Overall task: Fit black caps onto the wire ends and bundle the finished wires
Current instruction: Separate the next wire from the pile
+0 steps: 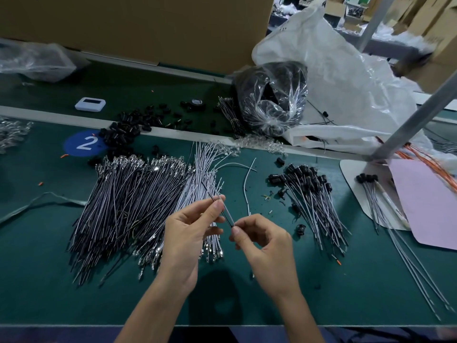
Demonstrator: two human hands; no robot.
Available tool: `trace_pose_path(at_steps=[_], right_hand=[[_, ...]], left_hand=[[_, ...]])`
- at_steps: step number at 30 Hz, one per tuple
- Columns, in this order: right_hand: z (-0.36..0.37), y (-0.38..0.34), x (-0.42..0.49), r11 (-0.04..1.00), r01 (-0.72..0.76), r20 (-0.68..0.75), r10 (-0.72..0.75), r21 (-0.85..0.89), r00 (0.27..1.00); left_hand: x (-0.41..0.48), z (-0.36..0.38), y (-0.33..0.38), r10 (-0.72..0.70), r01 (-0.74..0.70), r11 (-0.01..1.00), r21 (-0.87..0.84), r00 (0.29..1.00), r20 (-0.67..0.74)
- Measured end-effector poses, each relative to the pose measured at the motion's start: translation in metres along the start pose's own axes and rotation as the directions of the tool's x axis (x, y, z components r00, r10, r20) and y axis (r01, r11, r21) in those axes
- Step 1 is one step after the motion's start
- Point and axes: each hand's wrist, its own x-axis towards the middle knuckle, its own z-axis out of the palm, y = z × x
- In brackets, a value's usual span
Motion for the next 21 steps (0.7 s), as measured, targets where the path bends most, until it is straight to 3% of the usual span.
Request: trace_pose_path(at_steps=[8,12,21], right_hand=[[-0.002,0.003,0.001,0.999,-0.042,0.020,0.042,-0.011,0.999],[0.003,0.000,0.002,0.996,-0.045,0.016,0.044,0.081,0.999],[0.001,0.010,-0.003,0.950,-0.058,-0.164,0.113,0.307,0.980]], left_hand=[[0.003,-0.003,-0.002,0.036,-0.036,0.999,-0.013,0.999,-0.024],[0.002,0.001,-0.007,0.053,-0.053,0.999,-0.006,0.999,-0.009],[0.002,0.010,-0.021,0.077,-0.085,0.991,0.104,0.994,0.072]])
